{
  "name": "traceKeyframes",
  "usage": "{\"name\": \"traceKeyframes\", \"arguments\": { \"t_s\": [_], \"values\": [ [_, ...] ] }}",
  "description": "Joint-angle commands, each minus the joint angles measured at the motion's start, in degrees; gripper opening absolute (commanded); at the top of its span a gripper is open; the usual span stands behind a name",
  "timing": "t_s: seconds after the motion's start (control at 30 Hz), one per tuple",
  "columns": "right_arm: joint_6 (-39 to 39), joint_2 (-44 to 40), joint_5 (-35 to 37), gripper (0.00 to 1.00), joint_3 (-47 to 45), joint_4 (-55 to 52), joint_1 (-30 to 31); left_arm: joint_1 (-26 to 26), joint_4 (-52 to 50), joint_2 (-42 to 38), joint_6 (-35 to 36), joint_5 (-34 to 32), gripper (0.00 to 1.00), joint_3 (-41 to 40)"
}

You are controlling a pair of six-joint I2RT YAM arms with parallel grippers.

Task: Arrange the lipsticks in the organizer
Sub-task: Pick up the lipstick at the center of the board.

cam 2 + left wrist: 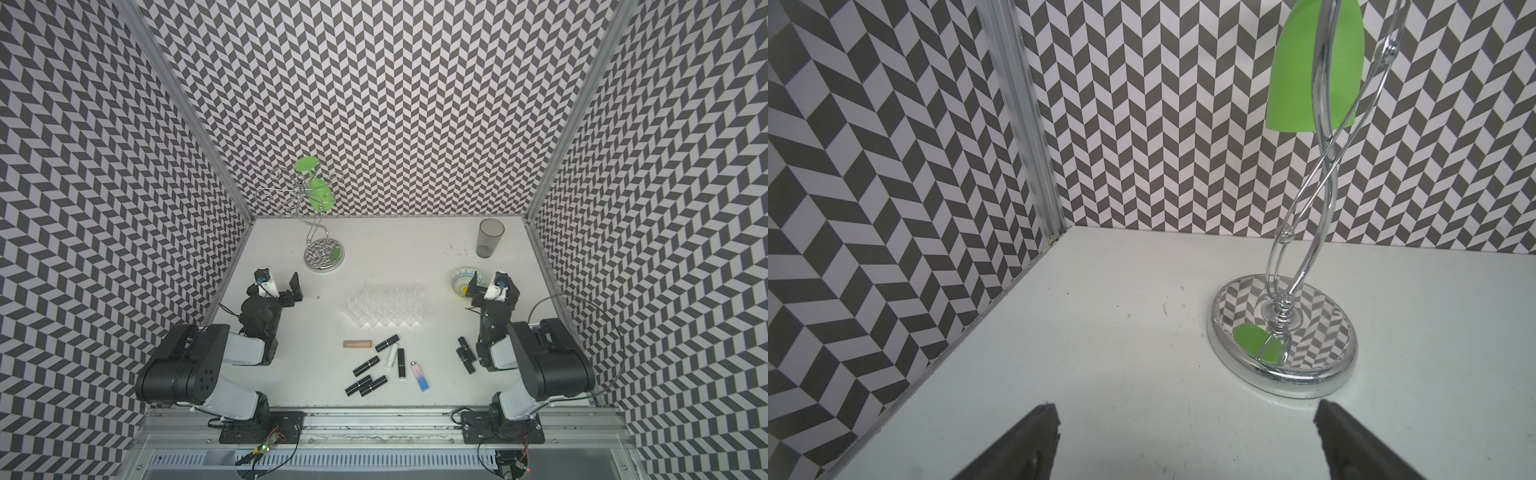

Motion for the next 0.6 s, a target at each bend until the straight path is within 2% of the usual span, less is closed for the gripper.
{"name": "traceKeyframes", "arguments": {
  "t_s": [0.0,0.37,0.5,0.57],
  "values": [
    [0.1,0.4,-0.1,1.0,0.7,2.9,0.1,-0.1,1.6,0.4,0.2,-0.5,1.0,0.9],
    [0.0,0.2,0.3,1.0,0.4,3.6,0.1,-0.5,1.7,-0.2,0.5,-1.0,1.0,0.8],
    [-0.9,-8.2,0.0,1.0,1.0,-4.7,0.6,-1.3,-5.0,-3.8,0.9,-2.8,1.0,2.9],
    [-1.4,-14.4,-3.6,1.0,1.4,-11.5,0.6,-3.4,-7.1,-6.0,2.8,-5.5,1.0,3.3]
  ]
}}
